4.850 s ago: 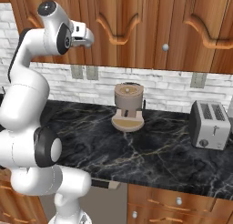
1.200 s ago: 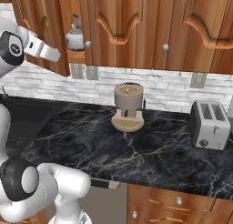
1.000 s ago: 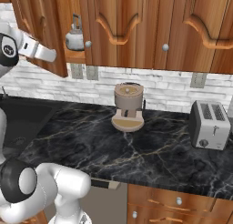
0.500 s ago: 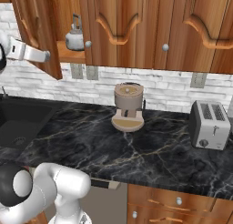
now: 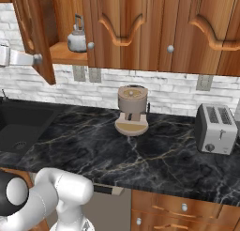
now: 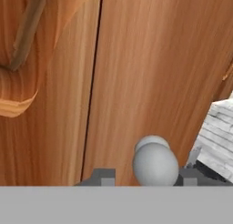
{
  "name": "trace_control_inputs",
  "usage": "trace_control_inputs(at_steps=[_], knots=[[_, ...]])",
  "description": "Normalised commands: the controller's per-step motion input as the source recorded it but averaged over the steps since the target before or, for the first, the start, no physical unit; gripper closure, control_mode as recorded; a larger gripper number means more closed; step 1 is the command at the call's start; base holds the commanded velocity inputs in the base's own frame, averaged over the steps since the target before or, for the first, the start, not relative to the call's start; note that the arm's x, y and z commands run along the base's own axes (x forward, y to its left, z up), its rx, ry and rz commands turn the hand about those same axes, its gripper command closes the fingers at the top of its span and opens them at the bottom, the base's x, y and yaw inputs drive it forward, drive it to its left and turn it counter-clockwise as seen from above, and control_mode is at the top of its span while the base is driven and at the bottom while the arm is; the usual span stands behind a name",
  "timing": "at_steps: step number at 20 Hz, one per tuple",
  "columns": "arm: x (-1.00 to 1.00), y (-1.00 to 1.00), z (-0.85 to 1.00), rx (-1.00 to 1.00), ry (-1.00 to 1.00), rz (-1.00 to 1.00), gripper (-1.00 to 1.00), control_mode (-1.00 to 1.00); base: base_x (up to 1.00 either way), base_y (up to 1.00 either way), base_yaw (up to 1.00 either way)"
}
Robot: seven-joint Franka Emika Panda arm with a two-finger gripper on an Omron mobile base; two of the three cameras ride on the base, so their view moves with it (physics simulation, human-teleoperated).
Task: Open the cabinet, pick the kettle from the cabinet, and place it in the sink.
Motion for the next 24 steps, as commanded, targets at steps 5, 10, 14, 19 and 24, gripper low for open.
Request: trace_control_inputs(at_steps=[5,10,14,19,24], knots=[[-0.15,0.57,0.1,-0.09,0.0,-0.04,1.0,-1.0,0.0,0.0,0.0],[-0.14,0.59,0.1,-0.08,0.0,-0.04,1.0,-1.0,0.0,0.0,0.0],[-0.12,0.59,0.08,-0.06,0.0,-0.04,1.0,-1.0,0.0,0.0,0.0],[-0.11,0.6,0.08,-0.04,0.0,-0.03,1.0,-1.0,0.0,0.0,0.0],[-0.06,0.52,0.05,-0.01,0.0,-0.01,-1.0,-1.0,0.0,0.0,0.0]])
